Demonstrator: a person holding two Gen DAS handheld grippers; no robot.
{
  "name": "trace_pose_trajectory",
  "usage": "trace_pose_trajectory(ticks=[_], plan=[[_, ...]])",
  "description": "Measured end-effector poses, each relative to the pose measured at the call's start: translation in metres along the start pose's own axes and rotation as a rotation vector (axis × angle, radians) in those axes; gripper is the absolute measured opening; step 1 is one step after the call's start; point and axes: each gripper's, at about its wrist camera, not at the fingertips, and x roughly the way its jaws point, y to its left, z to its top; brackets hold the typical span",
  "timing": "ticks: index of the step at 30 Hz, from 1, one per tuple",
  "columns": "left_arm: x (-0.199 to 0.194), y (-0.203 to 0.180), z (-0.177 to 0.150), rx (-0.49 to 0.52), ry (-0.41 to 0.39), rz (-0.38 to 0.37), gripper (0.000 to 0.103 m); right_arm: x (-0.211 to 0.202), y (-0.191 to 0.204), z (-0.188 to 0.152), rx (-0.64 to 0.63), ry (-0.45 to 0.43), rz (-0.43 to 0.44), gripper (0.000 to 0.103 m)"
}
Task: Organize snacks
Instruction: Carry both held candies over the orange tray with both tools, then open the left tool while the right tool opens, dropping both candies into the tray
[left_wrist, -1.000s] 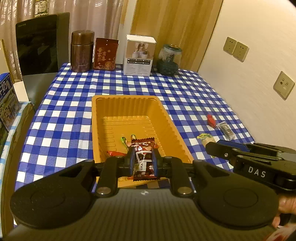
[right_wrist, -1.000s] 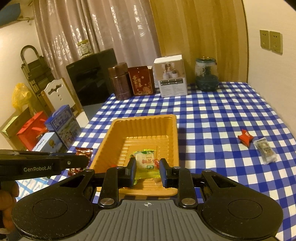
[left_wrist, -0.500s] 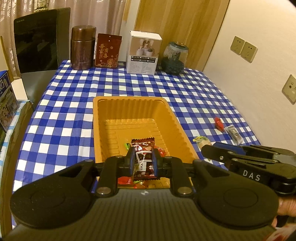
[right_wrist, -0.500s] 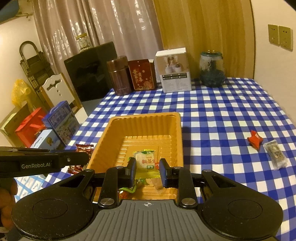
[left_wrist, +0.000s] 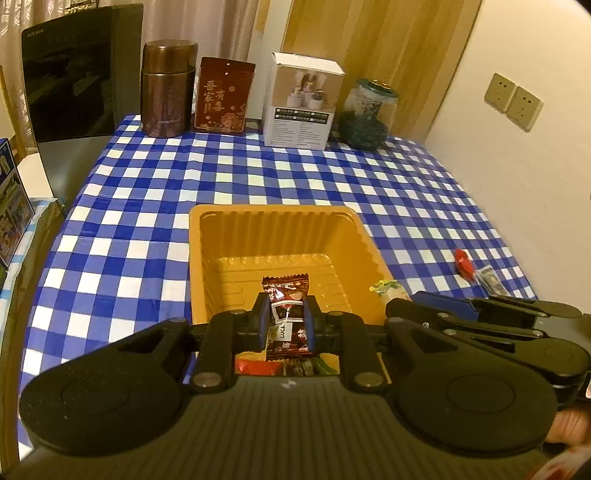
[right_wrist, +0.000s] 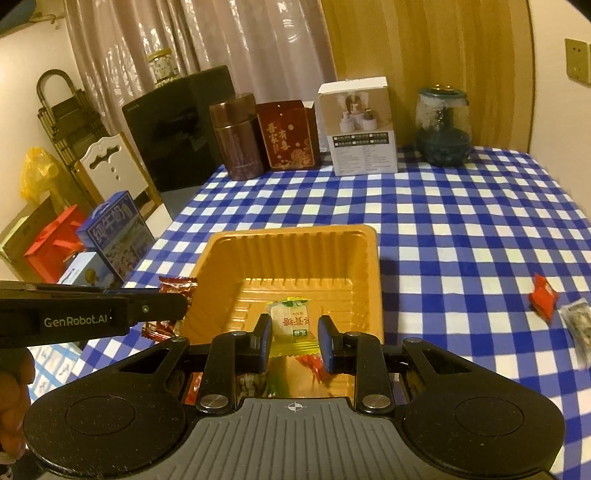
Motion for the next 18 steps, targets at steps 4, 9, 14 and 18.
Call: trace_pose_trajectory(ticks=[4,9,14,18], plan=[[0.009,0.004,0.007,-0.001,0.001,0.002,0.017,0.012,-0.002,0.007,-0.002,0.003,0.006,0.027],[0.022,0.006,0.012,0.013,0.012,0.011,0.017,0.024,-0.007,0.014,0.006,0.003,0.009,0.027],[0.033,0.006,0.014,0.015,0.026,0.017,0.017,0.033,-0.01,0.018,0.011,0.005,0.011,0.027],[0.038,0.006,0.013,0.006,0.024,0.03,0.022,0.038,-0.013,0.018,0.018,0.008,0.012,0.027]])
